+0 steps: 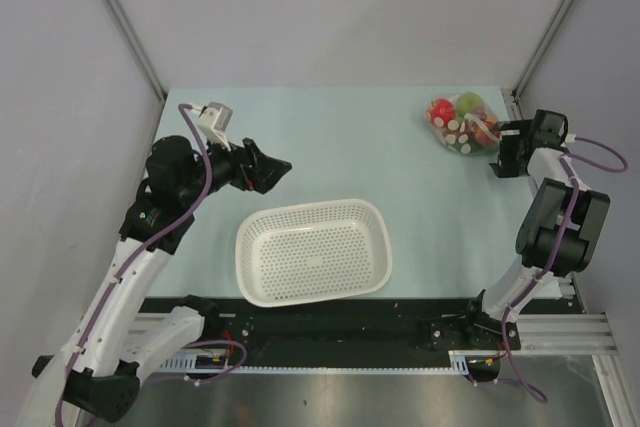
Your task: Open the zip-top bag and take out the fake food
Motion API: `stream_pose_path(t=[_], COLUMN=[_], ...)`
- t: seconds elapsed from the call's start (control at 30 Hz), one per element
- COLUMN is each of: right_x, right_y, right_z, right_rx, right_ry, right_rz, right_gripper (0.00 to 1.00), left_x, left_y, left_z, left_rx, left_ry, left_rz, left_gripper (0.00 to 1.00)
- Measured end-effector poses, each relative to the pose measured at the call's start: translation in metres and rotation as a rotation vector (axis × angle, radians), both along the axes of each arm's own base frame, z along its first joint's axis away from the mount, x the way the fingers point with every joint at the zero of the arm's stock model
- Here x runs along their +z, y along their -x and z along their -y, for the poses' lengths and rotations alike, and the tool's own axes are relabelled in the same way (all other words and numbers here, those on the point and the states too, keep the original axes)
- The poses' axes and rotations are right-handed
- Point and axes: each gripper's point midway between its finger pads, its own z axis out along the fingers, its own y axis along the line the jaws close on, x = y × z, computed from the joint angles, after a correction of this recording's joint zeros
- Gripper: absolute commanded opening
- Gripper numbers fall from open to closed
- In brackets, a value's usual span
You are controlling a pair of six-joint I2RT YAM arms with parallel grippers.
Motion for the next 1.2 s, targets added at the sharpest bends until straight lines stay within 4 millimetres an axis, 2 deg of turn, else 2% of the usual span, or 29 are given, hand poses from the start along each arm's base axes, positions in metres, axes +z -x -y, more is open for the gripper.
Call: stream_pose_path(t=[0.17,0.27,0.3,0.37,0.47,0.5,0.57,0.6,0.7,0.87,0.97,1.07,1.2], right_x=[-0.016,-0.017,-0.016,-0.015,-0.011,-0.01,-0.007,-0.005,0.003,0.03,0.037,0.043,0.058], right_y=[-0.019,-0.033,-0.037,-0.047,-0.058,-0.058,-0.062,-0.063,-0.067,-0.081,-0.084,-0.085,-0.091], right_z=[0.006,0.01,0.011,0.01,0.009,0.007,0.001,-0.003,-0.014,-0.027,-0.037,-0.047,-0.067], right_rx=[-0.003,0.01,0.016,0.041,0.074,0.087,0.116,0.132,0.19,0.279,0.323,0.365,0.422], right_ry=[-0.003,0.017,0.024,0.033,0.053,0.065,0.099,0.113,0.154,0.242,0.271,0.293,0.294], right_rz=[0.006,0.032,0.043,0.058,0.075,0.075,0.082,0.084,0.075,0.122,0.128,0.132,0.166], right_gripper=[0.99,0.87,0.79,0.72,0.5,0.33,0.27,0.14,0.01,0.0,0.0,0.0,0.0], left_x=[0.004,-0.002,-0.005,-0.011,-0.018,-0.019,-0.024,-0.027,-0.034,-0.018,-0.015,-0.018,-0.042], left_y=[-0.014,-0.019,-0.019,-0.021,-0.027,-0.031,-0.037,-0.038,-0.044,-0.059,-0.064,-0.08,-0.11], left_z=[0.007,0.012,0.014,0.017,0.022,0.025,0.031,0.032,0.037,0.05,0.071,0.112,0.178], left_rx=[-0.029,-0.045,-0.05,-0.061,-0.069,-0.072,-0.079,-0.081,-0.068,-0.049,-0.079,-0.125,-0.196], left_ry=[-0.043,-0.063,-0.068,-0.084,-0.102,-0.106,-0.115,-0.119,-0.129,-0.085,-0.071,-0.079,-0.108], left_rz=[0.006,-0.013,-0.019,-0.032,-0.067,-0.076,-0.092,-0.101,-0.138,-0.116,-0.09,-0.03,0.006], left_gripper=[0.99,0.99,0.99,0.98,0.96,0.96,0.95,0.95,0.95,0.96,0.98,0.99,0.98])
